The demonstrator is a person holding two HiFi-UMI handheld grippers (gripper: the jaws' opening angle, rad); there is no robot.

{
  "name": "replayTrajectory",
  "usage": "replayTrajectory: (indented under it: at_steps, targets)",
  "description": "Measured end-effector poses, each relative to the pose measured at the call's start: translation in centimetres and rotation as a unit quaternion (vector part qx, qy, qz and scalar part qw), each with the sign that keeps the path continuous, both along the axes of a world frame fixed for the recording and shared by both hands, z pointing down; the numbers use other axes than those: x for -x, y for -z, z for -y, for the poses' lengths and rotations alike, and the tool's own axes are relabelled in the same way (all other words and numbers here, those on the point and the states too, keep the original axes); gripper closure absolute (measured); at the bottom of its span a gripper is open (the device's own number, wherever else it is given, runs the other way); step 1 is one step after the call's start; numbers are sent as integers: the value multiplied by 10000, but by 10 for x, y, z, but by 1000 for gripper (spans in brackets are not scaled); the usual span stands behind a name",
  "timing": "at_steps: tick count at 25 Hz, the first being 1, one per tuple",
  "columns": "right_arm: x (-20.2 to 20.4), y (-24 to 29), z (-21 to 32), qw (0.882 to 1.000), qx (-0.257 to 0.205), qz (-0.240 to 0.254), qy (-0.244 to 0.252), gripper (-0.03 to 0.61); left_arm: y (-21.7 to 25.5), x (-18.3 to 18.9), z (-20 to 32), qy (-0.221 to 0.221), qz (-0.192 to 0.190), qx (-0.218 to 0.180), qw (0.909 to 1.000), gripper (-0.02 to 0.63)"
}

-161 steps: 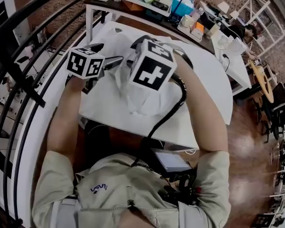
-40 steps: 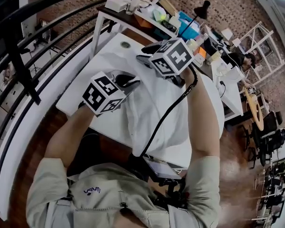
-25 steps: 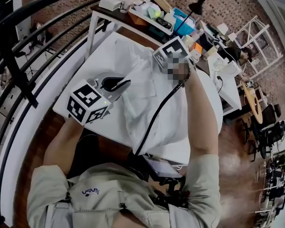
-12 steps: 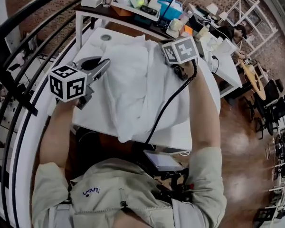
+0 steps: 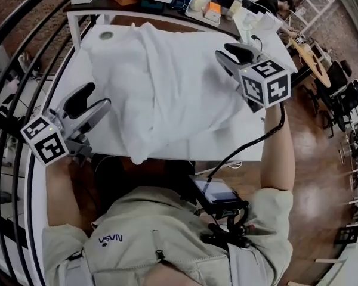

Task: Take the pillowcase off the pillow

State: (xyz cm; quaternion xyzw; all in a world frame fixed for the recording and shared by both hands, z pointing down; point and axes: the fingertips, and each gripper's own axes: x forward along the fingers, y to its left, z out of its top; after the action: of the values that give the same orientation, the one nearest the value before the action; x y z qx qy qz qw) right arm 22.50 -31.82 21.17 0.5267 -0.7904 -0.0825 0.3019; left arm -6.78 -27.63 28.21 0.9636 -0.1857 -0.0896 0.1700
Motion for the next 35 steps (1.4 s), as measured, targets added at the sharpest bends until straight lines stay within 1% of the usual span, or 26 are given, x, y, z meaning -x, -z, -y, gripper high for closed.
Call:
replayTrajectory:
  at_steps: [2,5,7,9,11,13,14,15,17,18,19,20,23,27,29,32,35]
  targets:
    - [15,-6,-39,9987,-22,95,491,430,-7,-12,-26,-257,85,113,9996,279]
    - [54,-18,-82,9934,-27,-152,1140,416,-11,-35,-46,-510,250,179,9982,279]
    - [82,-27,-99,9893,44,-352,1414,414,-11,-49,-50,-487,421,118,9979,279]
    - [108,-39,-105,9864,170,-541,1546,414,-13,-58,-49,-386,550,121,9977,281]
    - [124,-53,-103,9865,355,-652,1459,414,-15,-63,-47,-255,633,180,9975,287]
    - [129,-68,-92,9889,588,-698,1176,414,-16,-67,-42,-72,790,111,9968,361]
    - [128,-75,-86,9896,696,-733,1028,416,-17,-69,-40,27,918,-22,9958,425]
    - [128,-82,-82,9899,766,-780,908,435,-18,-71,-39,133,1085,-223,9938,480]
    - [126,-87,-78,9903,725,-912,757,502,-21,-73,-36,387,1476,-709,9857,554]
    - [124,-86,-79,9904,638,-996,712,526,-22,-73,-35,514,1642,-929,9807,575]
    - [123,-83,-80,9905,544,-1064,684,552,-21,-72,-34,626,1765,-1111,9760,581]
    - [122,-81,-82,9908,468,-1084,664,558,-19,-70,-34,723,1843,-1255,9721,584]
    - [111,-77,-86,9925,320,-1076,485,568,-11,-62,-32,1020,1876,-1444,9662,589]
    - [75,-70,-88,9941,194,-1057,119,569,0,-42,-21,1374,1715,-1377,9658,592]
    - [57,-69,-88,9943,195,-1047,-40,569,5,-34,-16,1535,1710,-1416,9629,592]
    - [37,-72,-91,9927,149,-1172,-232,569,10,-20,-7,1850,1730,-1483,9560,594]
    - [18,-73,-95,9903,36,-1329,-398,569,6,-9,1,2064,1763,-1362,9528,594]
